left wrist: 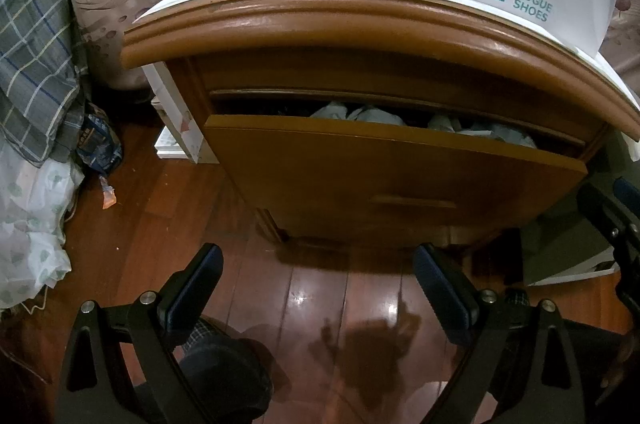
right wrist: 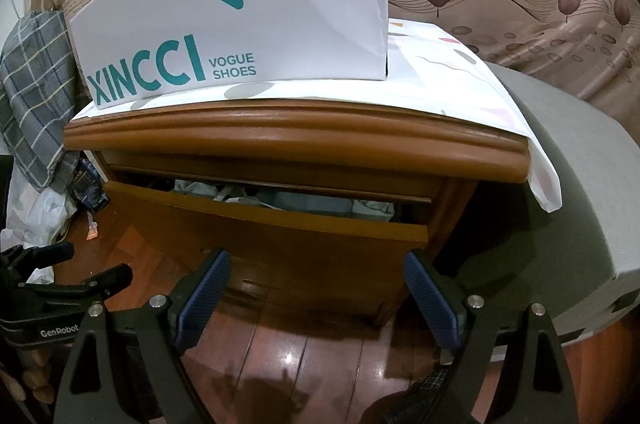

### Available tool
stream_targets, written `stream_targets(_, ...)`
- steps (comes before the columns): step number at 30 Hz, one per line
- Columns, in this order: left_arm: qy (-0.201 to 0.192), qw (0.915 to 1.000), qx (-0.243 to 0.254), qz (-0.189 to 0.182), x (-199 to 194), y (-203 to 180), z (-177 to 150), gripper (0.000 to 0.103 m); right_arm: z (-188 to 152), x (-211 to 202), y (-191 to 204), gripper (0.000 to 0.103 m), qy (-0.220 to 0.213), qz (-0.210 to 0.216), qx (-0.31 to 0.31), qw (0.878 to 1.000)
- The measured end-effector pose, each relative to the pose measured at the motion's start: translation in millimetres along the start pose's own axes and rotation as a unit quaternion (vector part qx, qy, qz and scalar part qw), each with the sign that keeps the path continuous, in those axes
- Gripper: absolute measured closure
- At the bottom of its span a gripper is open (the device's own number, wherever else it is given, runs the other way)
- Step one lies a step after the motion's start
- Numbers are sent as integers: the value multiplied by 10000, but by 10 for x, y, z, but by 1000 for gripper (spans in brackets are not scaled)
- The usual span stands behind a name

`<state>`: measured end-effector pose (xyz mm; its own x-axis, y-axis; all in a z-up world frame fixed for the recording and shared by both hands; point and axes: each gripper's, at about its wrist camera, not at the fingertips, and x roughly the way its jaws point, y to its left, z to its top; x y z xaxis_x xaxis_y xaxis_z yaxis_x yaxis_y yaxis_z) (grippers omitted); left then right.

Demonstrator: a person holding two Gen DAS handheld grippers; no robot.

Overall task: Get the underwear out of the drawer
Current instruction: 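Approach the partly open drawer with both tools held open, then hook the drawer front with the left tool and pull it open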

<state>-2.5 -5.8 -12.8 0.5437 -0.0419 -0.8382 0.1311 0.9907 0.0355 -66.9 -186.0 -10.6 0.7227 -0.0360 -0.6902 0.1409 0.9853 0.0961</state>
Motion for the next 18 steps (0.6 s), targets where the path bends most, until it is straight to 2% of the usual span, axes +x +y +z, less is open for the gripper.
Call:
stream_targets(12,96,9997,-210,-38,7,67,-10,8,22,-1,-52,12,-4,24,108,9999)
stream_targets(15,134,9979,-556,-290,-5,157,15,8,31,-10,-87,12,-14,41,166,9999)
stream_targets(18,111,9919,-1085,-648,-6,275,57,8,53,-35,-139,12,-51,90,284,9995)
